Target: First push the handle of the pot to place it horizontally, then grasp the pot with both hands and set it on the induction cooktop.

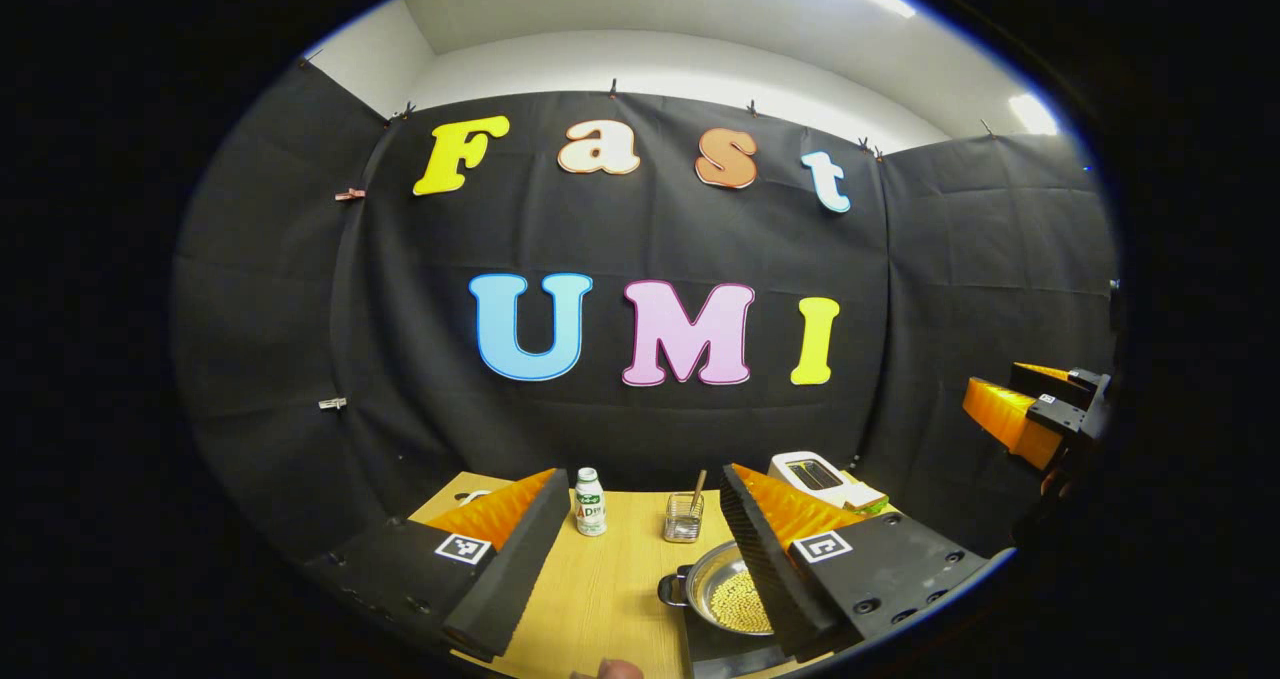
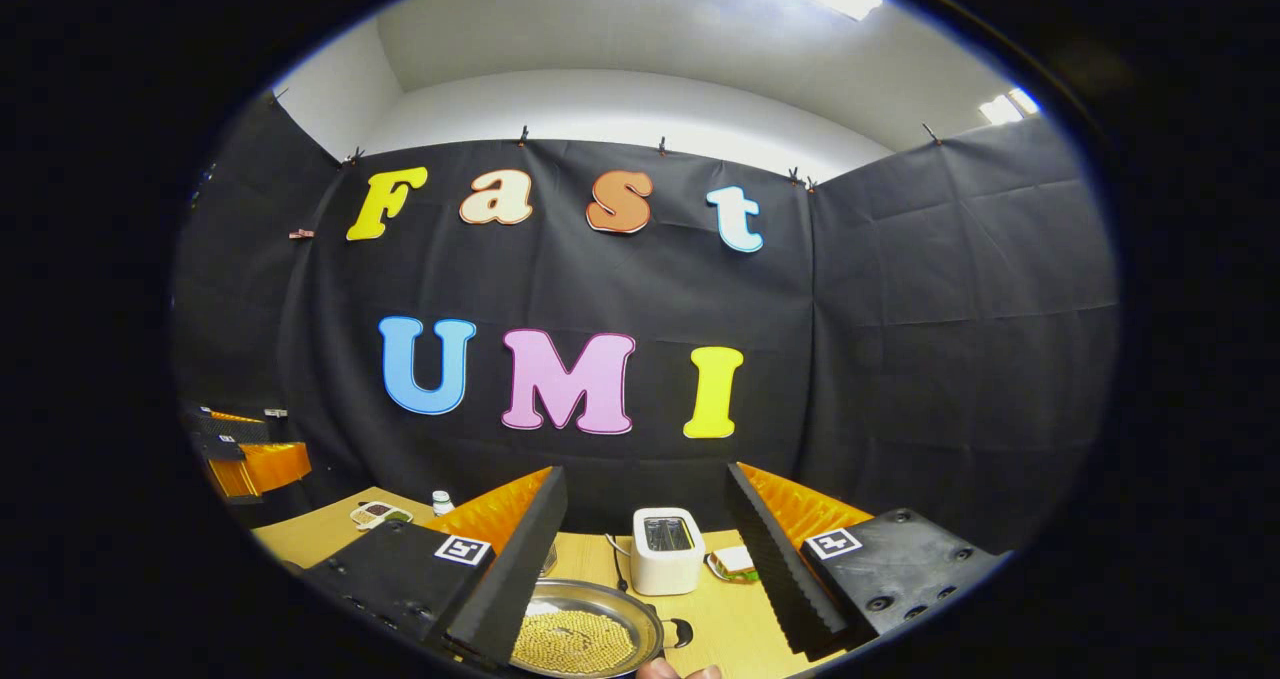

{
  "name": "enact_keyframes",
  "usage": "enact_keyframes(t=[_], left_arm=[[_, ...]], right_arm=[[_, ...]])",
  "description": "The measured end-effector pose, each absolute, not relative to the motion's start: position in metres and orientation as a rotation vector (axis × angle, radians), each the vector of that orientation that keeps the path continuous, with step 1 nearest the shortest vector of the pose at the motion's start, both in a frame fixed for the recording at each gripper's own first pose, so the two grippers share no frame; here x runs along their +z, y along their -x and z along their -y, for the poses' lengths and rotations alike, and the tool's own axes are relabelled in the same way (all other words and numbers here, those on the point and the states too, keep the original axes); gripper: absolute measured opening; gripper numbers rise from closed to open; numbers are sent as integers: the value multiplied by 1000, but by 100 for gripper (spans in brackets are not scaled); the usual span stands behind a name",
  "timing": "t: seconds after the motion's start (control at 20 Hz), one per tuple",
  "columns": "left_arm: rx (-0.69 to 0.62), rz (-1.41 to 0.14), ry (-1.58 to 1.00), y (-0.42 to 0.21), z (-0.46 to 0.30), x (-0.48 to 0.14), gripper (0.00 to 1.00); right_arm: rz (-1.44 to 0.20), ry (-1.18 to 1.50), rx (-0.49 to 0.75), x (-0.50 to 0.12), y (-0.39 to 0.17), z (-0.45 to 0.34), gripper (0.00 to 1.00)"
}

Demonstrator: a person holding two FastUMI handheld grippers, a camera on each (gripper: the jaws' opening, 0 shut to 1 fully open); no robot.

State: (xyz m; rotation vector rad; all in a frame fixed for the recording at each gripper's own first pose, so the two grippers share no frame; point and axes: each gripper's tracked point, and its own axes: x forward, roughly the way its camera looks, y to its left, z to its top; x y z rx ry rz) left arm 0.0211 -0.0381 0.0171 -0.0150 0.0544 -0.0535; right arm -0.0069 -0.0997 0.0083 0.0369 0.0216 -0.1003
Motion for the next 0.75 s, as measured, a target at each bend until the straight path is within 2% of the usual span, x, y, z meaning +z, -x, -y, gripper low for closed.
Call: enact_keyframes(t=[0.75], left_arm=[[-46, -43, -9, -26, 40, 21, 94]], right_arm=[[-36, -23, -93, 2, 1, 99, 98]])
